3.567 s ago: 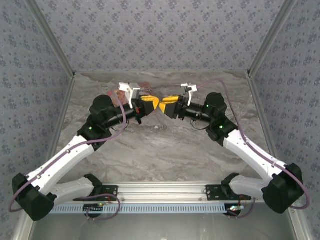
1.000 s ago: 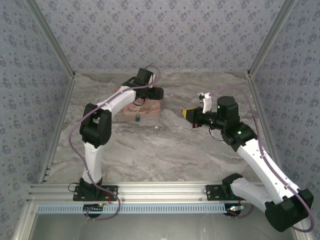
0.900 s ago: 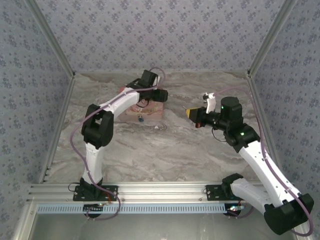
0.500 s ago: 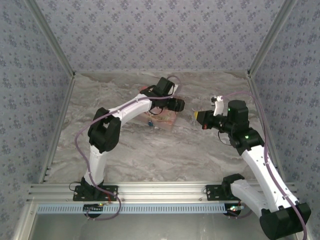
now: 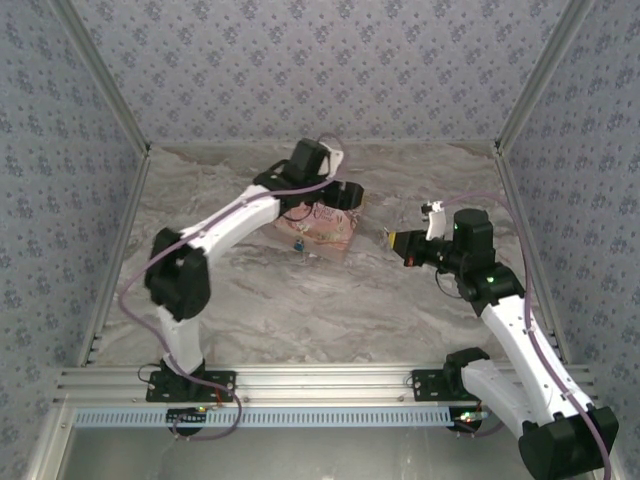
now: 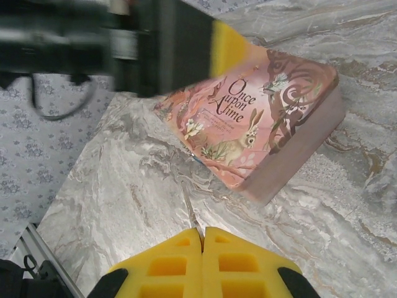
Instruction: Unlock a padlock with a key
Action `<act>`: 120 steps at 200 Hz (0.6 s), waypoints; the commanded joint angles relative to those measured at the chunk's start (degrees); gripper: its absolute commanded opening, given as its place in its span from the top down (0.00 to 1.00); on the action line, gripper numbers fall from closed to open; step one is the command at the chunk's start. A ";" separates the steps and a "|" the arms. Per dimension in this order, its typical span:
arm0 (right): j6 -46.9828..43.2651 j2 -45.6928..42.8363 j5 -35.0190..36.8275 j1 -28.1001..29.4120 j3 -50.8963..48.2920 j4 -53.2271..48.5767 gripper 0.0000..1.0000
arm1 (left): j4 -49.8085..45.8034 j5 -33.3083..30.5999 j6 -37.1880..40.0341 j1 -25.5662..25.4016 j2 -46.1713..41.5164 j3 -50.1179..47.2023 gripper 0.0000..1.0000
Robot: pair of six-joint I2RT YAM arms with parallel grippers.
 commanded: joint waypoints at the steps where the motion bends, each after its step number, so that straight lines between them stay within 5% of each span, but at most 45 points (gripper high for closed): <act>1: 1.69 -0.86 -2.61 -0.27 -0.84 3.46 1.00 | 7.54 2.97 1.08 3.07 -10.62 -8.49 0.17; 59: 8.61 4.49 -9.29 2.03 -5.38 18.91 1.00 | 21.11 14.62 -2.45 11.95 -29.12 -37.13 0.18; 120: 12.99 22.79 -6.54 8.66 -1.35 29.15 1.00 | 37.94 21.01 -8.62 16.38 -28.75 -54.82 0.18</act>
